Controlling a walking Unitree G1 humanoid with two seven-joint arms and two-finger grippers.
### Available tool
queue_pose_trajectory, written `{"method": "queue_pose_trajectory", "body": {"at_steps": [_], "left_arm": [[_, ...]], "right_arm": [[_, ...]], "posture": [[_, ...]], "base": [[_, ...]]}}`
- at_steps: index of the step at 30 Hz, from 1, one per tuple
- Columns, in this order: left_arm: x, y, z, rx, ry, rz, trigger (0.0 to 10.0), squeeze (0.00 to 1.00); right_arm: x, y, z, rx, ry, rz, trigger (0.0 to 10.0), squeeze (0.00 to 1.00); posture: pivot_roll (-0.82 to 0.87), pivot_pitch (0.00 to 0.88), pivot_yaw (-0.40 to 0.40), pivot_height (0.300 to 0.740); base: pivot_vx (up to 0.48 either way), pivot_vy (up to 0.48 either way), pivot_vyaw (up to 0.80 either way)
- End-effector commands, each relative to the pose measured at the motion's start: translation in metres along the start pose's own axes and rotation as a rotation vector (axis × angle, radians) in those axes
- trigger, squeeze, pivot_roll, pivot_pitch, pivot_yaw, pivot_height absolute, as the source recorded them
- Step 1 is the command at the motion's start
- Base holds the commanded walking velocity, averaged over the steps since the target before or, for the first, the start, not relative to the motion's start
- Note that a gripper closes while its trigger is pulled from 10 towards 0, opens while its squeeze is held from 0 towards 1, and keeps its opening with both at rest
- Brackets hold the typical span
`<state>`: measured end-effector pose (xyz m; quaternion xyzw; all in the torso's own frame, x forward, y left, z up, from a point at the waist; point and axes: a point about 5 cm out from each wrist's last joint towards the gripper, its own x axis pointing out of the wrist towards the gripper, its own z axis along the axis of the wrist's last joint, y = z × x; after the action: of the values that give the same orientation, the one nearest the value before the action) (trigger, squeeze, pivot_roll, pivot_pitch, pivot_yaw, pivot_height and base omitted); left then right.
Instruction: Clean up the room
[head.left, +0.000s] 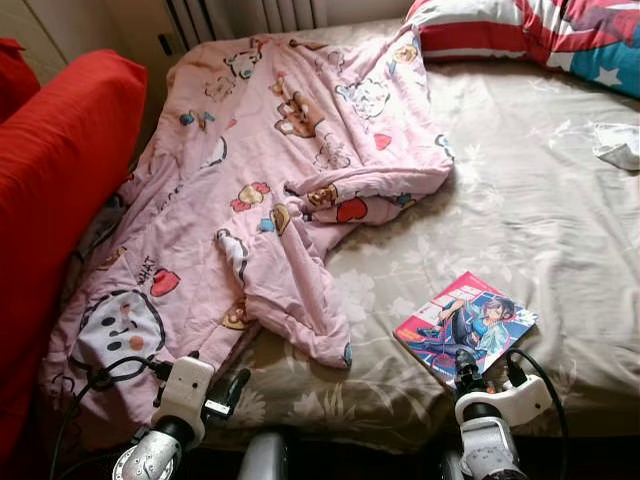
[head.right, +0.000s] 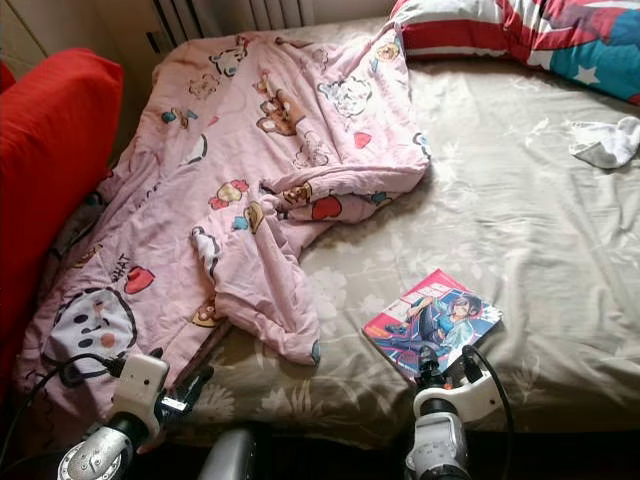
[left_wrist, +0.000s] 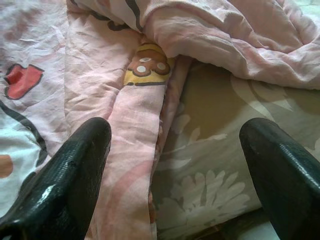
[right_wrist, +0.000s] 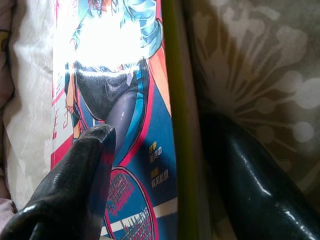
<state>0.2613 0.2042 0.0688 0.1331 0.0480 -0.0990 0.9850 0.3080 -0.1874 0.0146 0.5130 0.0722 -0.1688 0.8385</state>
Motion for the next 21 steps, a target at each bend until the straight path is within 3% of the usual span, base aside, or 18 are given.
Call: {"method": "queue_pose_trajectory", "body": {"at_steps": [1,9,15,16,17,18,21], "left_arm": [[-0.009,0.004,-0.008,0.022,0.047,-0.002,10.0,0.00],[-0.016,0.002,-0.009,0.033,0.056,-0.017,10.0,0.00],[-0.020,0.001,-0.010,0.034,0.063,-0.018,10.0,0.00],[-0.020,0.001,-0.010,0.035,0.064,-0.019,10.0,0.00],[-0.021,0.001,-0.010,0.035,0.066,-0.019,10.0,0.00],[-0.021,0.000,-0.010,0.035,0.068,-0.019,10.0,0.00],[-0.021,0.000,-0.011,0.035,0.072,-0.020,10.0,0.00]], "right_arm": [[-0.008,-0.012,-0.016,0.040,0.062,-0.039,10.0,0.00],[-0.011,-0.001,-0.032,0.075,0.174,0.105,10.0,0.00],[-0.009,0.003,-0.033,0.081,0.186,0.121,10.0,0.00],[-0.009,0.002,-0.032,0.081,0.185,0.114,1.9,0.00],[-0.009,0.001,-0.031,0.081,0.184,0.110,1.9,0.00],[-0.009,0.001,-0.030,0.082,0.180,0.113,0.0,0.00],[-0.010,0.000,-0.031,0.082,0.181,0.119,0.0,0.00]], "posture": [[0.16,0.311,0.141,0.605],[0.18,0.319,0.145,0.605],[0.18,0.323,0.145,0.605],[0.19,0.323,0.144,0.605],[0.19,0.323,0.144,0.605],[0.19,0.323,0.144,0.605],[0.18,0.321,0.143,0.605]], "base": [[0.000,0.000,0.00],[0.000,0.000,0.00],[0.000,0.000,0.00],[0.000,0.000,0.00],[0.000,0.000,0.00],[0.000,0.000,0.00],[0.000,0.000,0.00]]}}
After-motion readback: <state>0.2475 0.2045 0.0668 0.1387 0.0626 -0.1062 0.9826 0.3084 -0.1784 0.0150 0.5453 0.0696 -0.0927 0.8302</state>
